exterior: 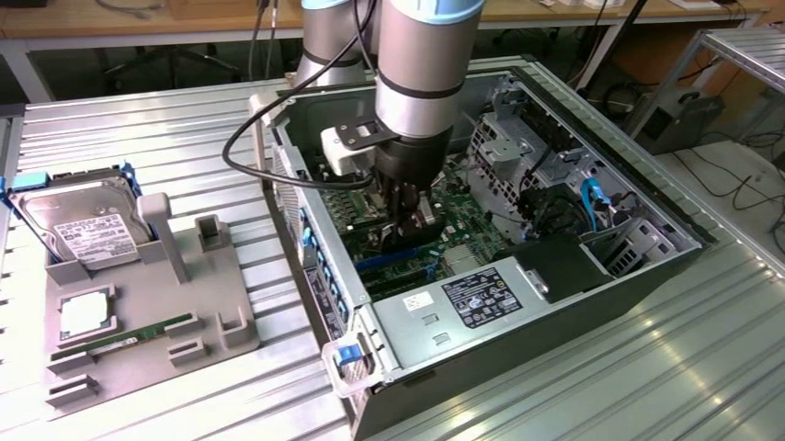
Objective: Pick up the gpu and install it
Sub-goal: 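Insert the gpu into the slot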
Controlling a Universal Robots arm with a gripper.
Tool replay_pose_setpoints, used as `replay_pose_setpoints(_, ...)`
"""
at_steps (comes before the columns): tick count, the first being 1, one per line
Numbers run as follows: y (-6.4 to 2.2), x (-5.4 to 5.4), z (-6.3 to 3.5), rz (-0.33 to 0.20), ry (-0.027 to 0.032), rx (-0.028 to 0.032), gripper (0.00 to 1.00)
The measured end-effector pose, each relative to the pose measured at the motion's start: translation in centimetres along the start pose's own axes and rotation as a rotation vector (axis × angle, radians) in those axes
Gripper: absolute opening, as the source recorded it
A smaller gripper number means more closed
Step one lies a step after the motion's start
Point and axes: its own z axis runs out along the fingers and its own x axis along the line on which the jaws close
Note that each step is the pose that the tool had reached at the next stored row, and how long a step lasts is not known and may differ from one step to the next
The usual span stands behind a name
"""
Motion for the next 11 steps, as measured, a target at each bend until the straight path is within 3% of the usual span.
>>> replay_pose_setpoints(11, 0.27, -0.01, 0.06, 0.0, -0.0001, 0.0001, 0.26)
